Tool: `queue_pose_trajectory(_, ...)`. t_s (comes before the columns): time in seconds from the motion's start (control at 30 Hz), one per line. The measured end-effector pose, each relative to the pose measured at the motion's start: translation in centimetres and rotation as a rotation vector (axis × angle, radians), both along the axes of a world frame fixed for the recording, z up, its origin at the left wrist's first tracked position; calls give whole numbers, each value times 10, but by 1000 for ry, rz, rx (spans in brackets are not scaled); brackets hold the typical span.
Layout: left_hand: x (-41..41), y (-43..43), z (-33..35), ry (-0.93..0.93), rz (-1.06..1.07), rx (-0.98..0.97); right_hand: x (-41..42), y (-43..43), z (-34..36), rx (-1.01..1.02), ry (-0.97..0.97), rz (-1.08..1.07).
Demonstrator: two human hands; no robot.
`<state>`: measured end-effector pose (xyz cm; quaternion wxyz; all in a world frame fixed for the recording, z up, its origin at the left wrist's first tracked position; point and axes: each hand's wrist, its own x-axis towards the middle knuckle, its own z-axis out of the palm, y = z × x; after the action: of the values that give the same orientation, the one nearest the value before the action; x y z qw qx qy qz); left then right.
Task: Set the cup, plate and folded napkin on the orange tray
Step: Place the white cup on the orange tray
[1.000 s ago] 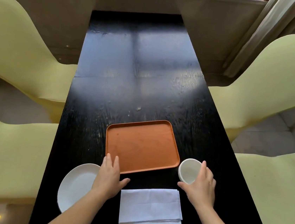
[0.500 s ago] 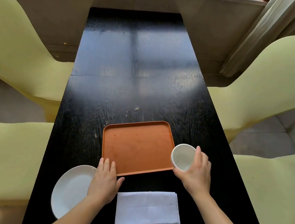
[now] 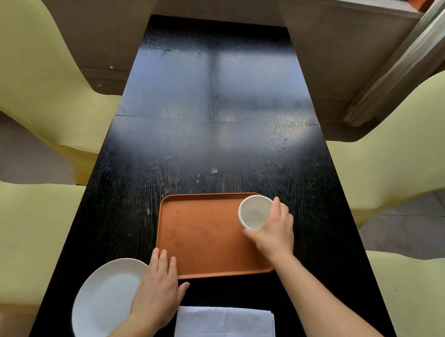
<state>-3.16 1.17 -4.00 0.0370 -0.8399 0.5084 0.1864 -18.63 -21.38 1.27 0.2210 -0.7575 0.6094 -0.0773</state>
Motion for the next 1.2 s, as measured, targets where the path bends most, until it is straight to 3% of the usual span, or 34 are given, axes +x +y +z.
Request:
queue_pose_trajectory(0.4,-2,1,10,35,33,102,24,-18,-17,10,-31,-7)
queue_pose_trajectory(0.77,-2,1,5,-55,-41,11,24,-30,-24,25,-82,-22)
queue_pose_trajectory(1.2,2,3,-16,12,-23,12,22,-39,-27,59,-150,-27)
